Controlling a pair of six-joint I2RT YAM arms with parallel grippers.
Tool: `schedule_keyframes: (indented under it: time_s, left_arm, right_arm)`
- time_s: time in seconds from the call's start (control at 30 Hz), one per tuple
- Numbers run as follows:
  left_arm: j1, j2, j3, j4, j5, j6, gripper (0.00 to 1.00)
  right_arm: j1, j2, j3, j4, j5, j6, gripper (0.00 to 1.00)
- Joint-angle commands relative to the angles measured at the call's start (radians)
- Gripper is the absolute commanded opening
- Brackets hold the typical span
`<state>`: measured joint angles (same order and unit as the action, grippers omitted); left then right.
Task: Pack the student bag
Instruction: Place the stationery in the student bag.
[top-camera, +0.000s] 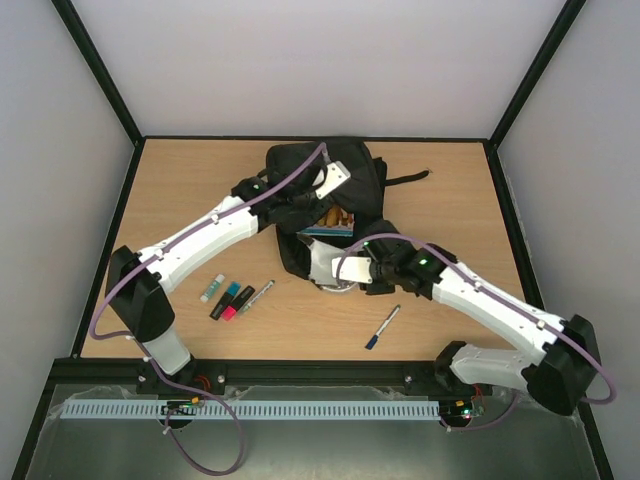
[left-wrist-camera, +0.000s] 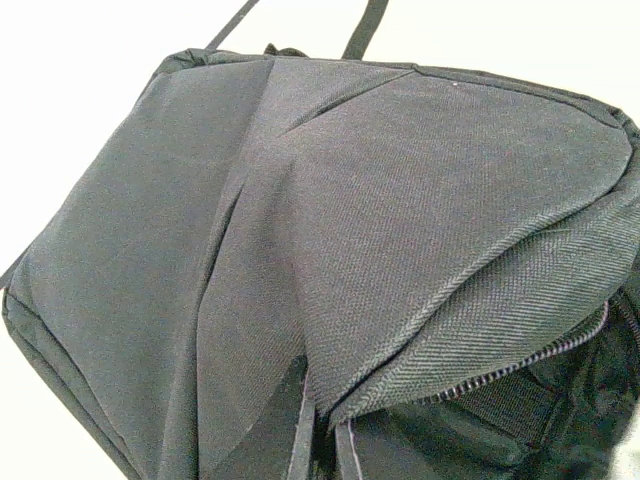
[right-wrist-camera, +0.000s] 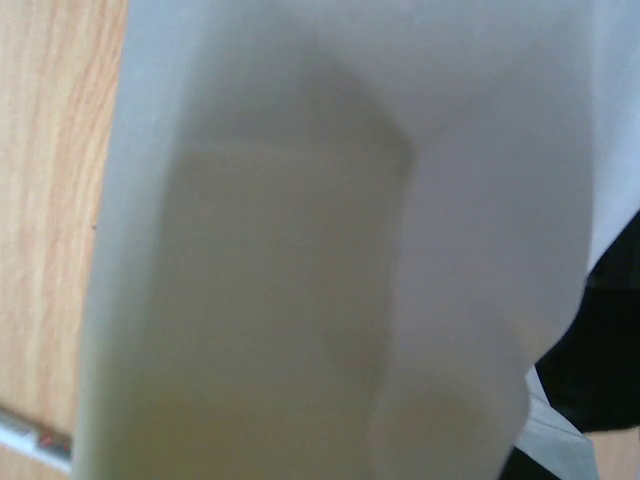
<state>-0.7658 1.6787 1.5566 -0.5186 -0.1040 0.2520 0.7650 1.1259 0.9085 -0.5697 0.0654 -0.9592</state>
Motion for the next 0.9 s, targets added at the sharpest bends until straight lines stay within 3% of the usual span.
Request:
schedule_keyframes:
  time_s: [0.0, 0.43, 0.87]
  left_arm:
    - [0.016, -0.037, 0.099, 0.061, 0.085, -0.03, 0.02]
    - [0.023, -0.065, 0.132, 0.027, 0.11, -0.023, 0.02]
    - [0.031, -0.127, 0.067, 0.046, 0.16, -0.005, 0.03]
  right_arm:
    - [0.061, 0.084, 0.049, 0.176, 0.145, -0.045, 0.26]
    - [0.058, 0.389, 0.148, 0.488, 0.255, -0.168, 0.23]
    - [-0.099, 0.594, 0.275, 0.666, 0.245, -0.231, 0.24]
